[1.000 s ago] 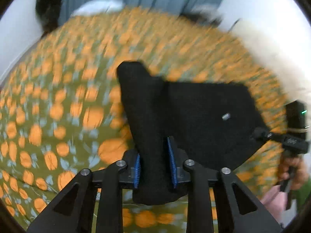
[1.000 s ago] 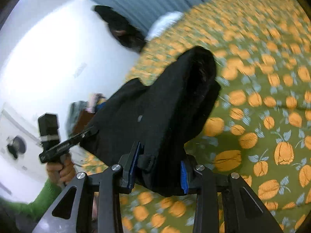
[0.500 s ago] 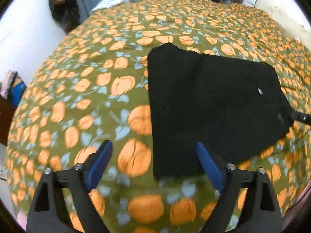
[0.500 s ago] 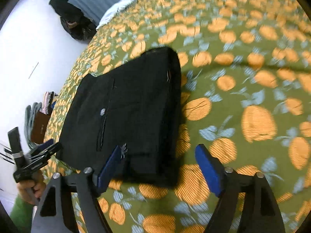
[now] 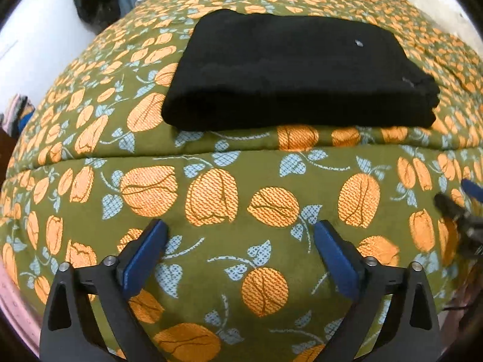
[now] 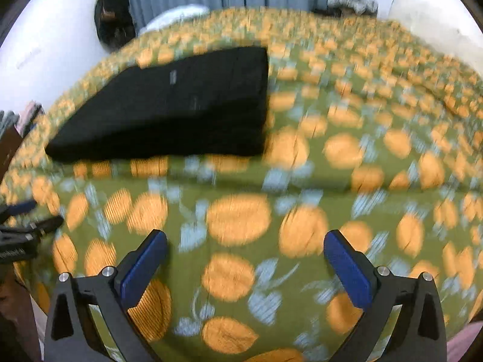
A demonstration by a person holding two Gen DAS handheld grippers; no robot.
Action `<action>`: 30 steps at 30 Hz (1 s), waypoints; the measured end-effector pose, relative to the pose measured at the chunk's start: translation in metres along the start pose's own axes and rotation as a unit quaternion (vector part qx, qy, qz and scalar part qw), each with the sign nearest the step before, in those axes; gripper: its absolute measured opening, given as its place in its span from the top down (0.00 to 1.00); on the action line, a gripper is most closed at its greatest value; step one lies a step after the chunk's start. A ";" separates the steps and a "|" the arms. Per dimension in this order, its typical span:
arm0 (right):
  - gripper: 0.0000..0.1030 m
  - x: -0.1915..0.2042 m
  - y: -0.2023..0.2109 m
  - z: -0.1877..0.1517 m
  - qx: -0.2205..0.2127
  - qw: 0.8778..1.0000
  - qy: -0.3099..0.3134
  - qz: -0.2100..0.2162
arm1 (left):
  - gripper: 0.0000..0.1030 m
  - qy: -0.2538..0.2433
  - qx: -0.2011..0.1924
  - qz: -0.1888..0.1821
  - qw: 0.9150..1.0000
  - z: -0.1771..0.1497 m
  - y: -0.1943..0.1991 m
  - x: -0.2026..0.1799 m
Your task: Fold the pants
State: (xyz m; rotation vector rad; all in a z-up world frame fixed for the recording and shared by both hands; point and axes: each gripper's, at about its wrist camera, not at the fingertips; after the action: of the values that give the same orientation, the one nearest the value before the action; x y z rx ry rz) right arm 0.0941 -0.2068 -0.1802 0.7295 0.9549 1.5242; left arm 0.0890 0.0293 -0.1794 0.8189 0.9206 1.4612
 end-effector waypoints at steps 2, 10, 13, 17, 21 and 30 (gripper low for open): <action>0.00 0.003 -0.001 -0.003 -0.014 1.000 0.013 -0.012 | 0.01 0.006 0.003 0.000 1.000 0.000 -0.003 0.001; 0.00 0.002 -0.014 -0.003 -0.018 1.000 0.004 -0.019 | 0.01 0.011 0.003 -0.001 1.000 -0.002 -0.008 0.002; 0.00 0.004 -0.013 -0.007 -0.024 0.999 0.005 -0.021 | 0.01 0.008 0.002 0.000 1.000 -0.001 -0.010 0.003; 0.00 0.003 -0.013 -0.008 -0.028 0.999 0.004 -0.018 | 0.00 0.004 0.000 0.003 1.000 -0.007 -0.006 0.001; 0.00 0.004 -0.012 -0.009 -0.029 0.999 0.005 -0.018 | 0.00 0.002 -0.002 0.003 1.000 -0.007 -0.005 0.000; 0.00 0.003 -0.013 -0.011 -0.036 0.999 0.004 -0.015 | 0.00 -0.005 -0.009 0.008 1.000 -0.010 -0.003 -0.003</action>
State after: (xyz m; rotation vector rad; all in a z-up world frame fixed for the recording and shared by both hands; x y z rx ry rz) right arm 0.0906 -0.2051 -0.1967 0.6554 0.9083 1.5286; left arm 0.0817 0.0251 -0.1861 0.8221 0.8944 1.4769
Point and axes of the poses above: each gripper's, at about its wrist camera, not at the fingertips, and y roughly against the way its jaws point, x to its left, z to its top, and after that the axes turned 11 degrees about y, right-handed
